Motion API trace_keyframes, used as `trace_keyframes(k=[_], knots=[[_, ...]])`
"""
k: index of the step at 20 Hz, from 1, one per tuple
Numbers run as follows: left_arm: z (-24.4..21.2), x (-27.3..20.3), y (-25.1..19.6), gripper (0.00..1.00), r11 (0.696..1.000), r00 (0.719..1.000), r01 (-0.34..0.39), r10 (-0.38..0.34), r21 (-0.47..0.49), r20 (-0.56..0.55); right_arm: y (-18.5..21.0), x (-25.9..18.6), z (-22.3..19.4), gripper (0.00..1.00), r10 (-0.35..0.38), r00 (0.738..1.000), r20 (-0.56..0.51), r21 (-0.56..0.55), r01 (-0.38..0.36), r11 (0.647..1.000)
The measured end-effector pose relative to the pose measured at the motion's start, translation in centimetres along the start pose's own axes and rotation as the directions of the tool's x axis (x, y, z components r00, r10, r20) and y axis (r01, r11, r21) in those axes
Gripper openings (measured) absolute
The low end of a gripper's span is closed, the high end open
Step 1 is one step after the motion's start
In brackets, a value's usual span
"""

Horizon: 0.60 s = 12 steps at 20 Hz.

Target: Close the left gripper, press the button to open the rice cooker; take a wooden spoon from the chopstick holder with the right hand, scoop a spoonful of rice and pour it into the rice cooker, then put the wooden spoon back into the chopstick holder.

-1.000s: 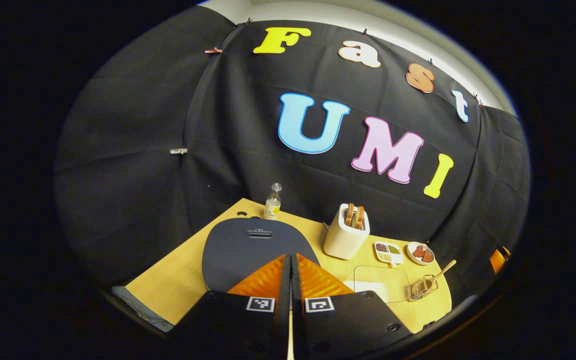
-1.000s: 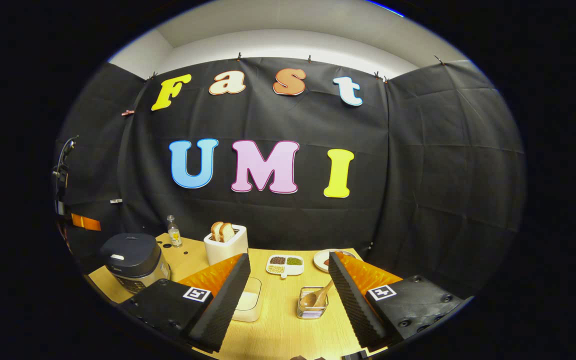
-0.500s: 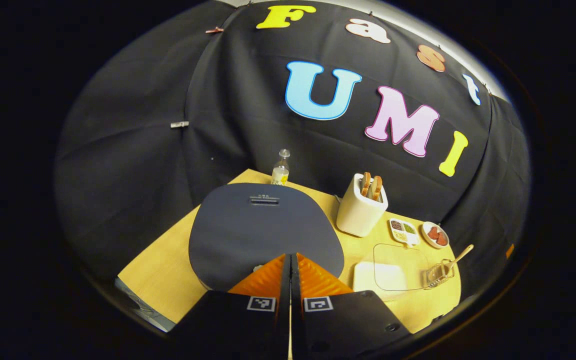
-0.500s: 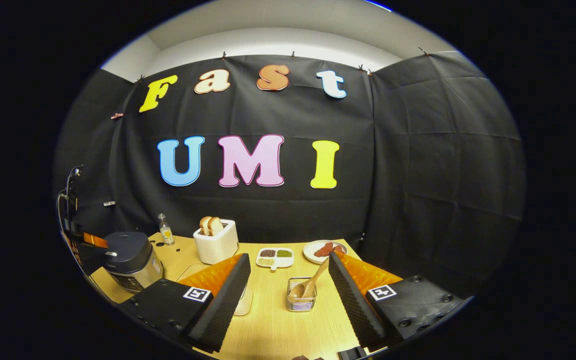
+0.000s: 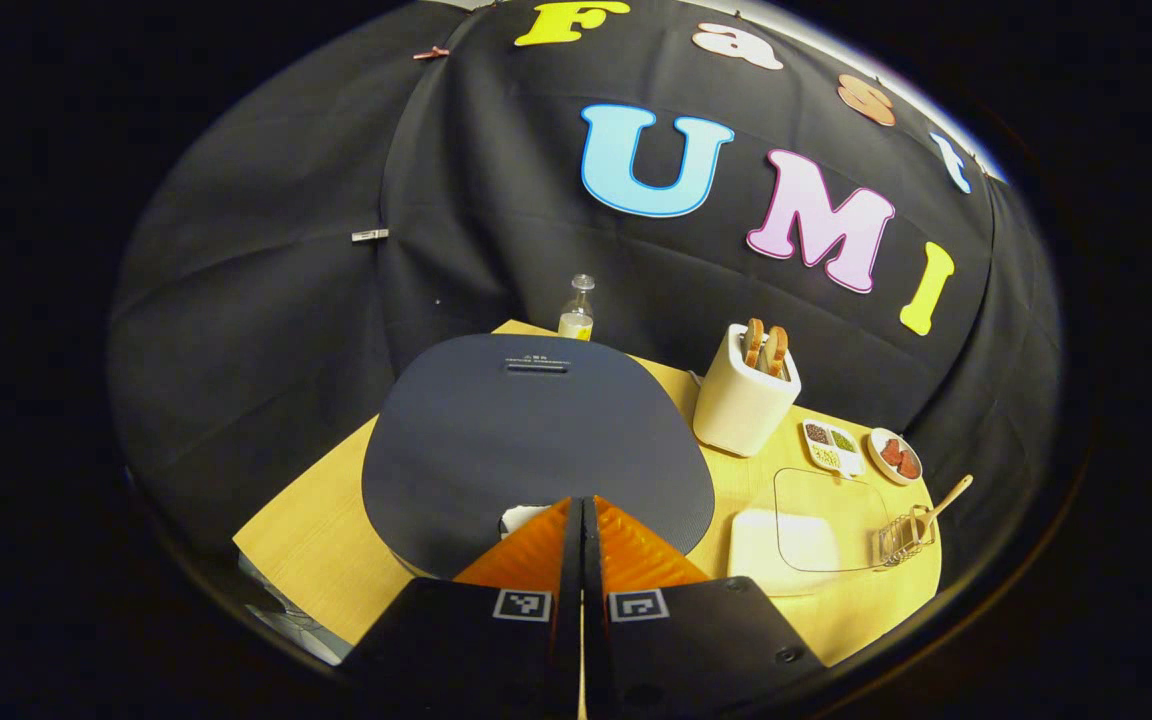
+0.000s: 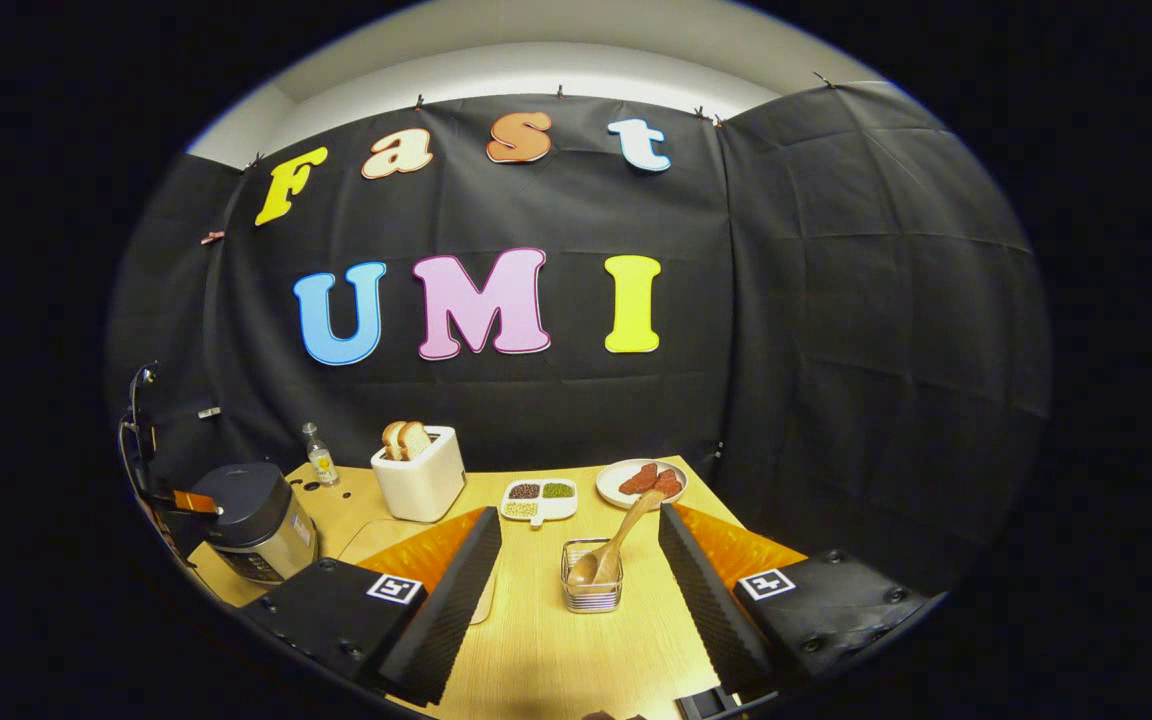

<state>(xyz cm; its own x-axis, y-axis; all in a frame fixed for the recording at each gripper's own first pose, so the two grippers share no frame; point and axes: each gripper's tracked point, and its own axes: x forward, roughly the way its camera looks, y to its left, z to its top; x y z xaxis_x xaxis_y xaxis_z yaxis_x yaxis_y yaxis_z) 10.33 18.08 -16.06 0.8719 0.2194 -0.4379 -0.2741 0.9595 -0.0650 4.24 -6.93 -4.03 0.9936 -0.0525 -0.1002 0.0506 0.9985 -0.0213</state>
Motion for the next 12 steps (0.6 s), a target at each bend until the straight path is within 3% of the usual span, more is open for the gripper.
trace_keyframes(k=[6, 9, 12], knots=[[0.6, -0.2, 0.1, 0.07, 0.991, 0.999, 0.042, -0.041, -0.130, 0.008, 1.1, 1.8, -1.2, 0.99, 0.079, 0.997, -0.025, -0.007, -0.079, 0.997], [1.5, -1.2, 0.2, 0.07, 0.994, 0.998, -0.027, 0.032, -0.108, 0.045, 0.6, 3.1, -1.3, 0.99, 0.104, 0.994, -0.022, -0.002, -0.104, 0.995], [6.5, -4.0, -0.9, 0.07, 0.996, 0.977, -0.076, 0.085, -0.055, 0.194, -0.5, 4.5, -1.4, 0.99, 0.113, 0.993, -0.020, -0.018, -0.113, 0.993]])
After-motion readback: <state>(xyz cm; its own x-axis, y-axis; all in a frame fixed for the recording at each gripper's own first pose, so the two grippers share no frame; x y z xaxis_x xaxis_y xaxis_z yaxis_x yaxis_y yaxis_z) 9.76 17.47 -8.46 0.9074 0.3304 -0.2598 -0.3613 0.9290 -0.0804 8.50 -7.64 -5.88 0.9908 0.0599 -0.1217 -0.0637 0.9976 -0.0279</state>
